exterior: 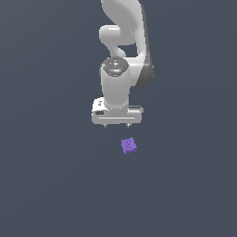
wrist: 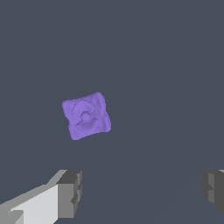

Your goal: Pick up the object and move it to a goal position.

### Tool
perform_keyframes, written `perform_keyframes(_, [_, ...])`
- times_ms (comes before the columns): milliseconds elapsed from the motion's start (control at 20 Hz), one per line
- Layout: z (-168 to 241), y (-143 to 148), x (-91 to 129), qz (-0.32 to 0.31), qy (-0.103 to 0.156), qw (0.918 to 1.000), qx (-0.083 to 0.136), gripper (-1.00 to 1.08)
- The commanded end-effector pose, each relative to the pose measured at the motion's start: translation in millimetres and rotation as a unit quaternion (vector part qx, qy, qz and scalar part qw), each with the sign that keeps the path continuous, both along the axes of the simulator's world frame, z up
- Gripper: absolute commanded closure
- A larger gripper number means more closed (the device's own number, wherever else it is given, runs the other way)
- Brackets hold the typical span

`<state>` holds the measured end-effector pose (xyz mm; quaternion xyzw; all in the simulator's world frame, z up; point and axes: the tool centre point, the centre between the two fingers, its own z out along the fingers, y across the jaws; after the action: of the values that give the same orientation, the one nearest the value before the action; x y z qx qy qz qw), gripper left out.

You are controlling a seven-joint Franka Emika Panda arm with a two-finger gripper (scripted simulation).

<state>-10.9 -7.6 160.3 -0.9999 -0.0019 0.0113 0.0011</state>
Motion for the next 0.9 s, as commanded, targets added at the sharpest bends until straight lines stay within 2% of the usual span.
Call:
perform_keyframes(0, [0, 0, 0, 0.000, 0.000, 1.0000, 0.000, -0.92])
perform_keyframes(450, [4, -12, 5, 0.008, -0.003, 1.0000, -0.004, -0.92])
perform_keyframes(850, [2, -10, 6, 0.011, -0.003, 0.9999, -0.004, -0.92])
